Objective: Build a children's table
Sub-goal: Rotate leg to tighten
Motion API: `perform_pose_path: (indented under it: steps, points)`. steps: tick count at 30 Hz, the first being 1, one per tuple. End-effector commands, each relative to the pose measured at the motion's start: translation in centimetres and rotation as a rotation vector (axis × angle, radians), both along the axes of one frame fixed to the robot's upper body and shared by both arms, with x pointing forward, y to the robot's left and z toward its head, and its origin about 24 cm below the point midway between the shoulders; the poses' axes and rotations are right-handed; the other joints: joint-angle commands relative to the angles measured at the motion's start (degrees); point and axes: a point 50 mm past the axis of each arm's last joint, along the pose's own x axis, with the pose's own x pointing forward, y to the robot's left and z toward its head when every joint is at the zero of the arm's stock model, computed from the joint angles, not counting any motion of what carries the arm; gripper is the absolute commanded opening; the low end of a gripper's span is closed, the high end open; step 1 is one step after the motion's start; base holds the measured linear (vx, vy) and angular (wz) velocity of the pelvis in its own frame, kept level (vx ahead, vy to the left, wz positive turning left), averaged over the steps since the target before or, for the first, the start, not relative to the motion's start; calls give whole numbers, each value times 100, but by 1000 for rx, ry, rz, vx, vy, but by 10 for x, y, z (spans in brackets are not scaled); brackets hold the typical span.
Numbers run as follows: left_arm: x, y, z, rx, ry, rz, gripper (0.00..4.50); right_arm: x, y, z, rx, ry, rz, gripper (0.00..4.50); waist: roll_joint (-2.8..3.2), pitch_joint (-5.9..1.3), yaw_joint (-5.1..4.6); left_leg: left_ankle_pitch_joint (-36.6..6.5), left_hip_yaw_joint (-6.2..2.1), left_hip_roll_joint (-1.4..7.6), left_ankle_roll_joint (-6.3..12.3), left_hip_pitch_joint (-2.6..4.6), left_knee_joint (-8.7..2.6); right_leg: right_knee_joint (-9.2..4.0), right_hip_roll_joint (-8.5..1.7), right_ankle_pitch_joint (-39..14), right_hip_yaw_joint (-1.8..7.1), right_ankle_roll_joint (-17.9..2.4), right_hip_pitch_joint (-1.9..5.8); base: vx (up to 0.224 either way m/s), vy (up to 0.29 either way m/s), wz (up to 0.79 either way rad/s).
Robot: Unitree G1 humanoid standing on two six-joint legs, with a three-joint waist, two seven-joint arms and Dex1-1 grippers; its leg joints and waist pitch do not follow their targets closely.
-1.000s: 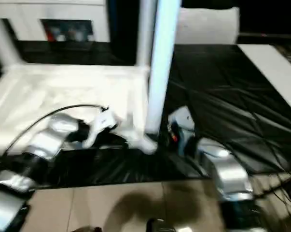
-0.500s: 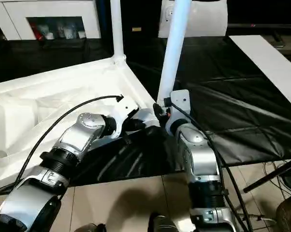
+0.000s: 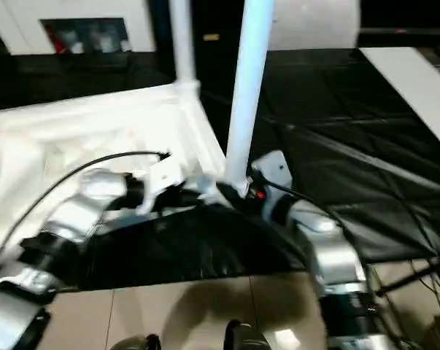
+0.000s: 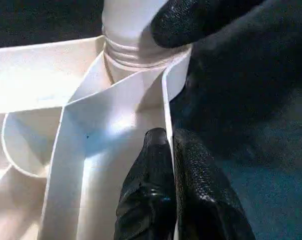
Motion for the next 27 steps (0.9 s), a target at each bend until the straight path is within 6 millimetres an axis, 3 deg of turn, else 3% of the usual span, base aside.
perform_pose_path:
  steps: [1,2,4,5,8,11,13,15,21,23,27]
  points:
    - [-17,-2,-19,52,103,-142,0,-8,0,5,5,0,132,416,-70,-411,32,-75,-56,338,965,-37,-219,-228,-477,-623,365,-1389,382,56,-50,3]
    - [-19,3,-19,78,116,-189,0,-14,-3,5,-19,14,228,416,-97,-425,60,247,-58,336,1114,-71,-186,-148,-465,-60,359,-1479,412,0,0,0]
    - [-19,4,-19,90,121,-208,0,-16,-4,5,-28,19,267,416,-113,-424,109,417,-53,322,1274,-95,-139,-86,-460,354,362,-1541,409,0,0,0]
    - [-20,6,-18,99,126,-227,0,-19,-5,5,-33,27,302,416,-102,-410,116,352,-60,341,1288,-99,-144,-98,-468,214,340,-1570,401,0,0,0]
    - [-23,10,-17,120,141,-291,0,-23,-7,8,-27,41,403,416,-100,-385,144,20,-60,372,1140,-82,-168,-169,-468,-496,324,-1472,397,0,0,0]
    - [-27,15,-15,155,162,-384,0,-27,-10,12,-10,66,526,381,-113,-372,180,-370,-58,379,869,-57,-190,-247,-457,-1360,310,-1237,385,0,0,0]
    - [-29,18,-14,179,172,-430,0,-29,-11,14,-13,89,606,370,-107,-361,197,-442,-60,394,794,-52,-199,-264,-454,-1545,312,-1165,369,0,0,0]
    - [-29,18,-14,184,172,-438,0,-30,-11,14,-14,94,621,353,-149,-381,216,-435,-52,400,739,-46,-197,-261,-459,-1575,323,-1126,367,0,0,0]
    - [-31,21,-13,205,184,-483,0,-31,-10,15,-23,120,704,294,-145,-432,277,-160,-53,394,737,-43,-172,-170,-459,-974,327,-1272,382,0,0,0]
    - [-31,21,-13,210,187,-497,0,-30,-10,17,-17,131,732,280,-180,-448,276,-79,-52,383,794,-52,-158,-146,-452,-782,321,-1330,396,0,0,0]
    - [-32,21,-14,212,190,-506,0,-31,-9,17,-18,144,757,245,-175,-456,288,-86,-50,385,770,-49,-154,-152,-454,-835,316,-1325,399,0,0,0]
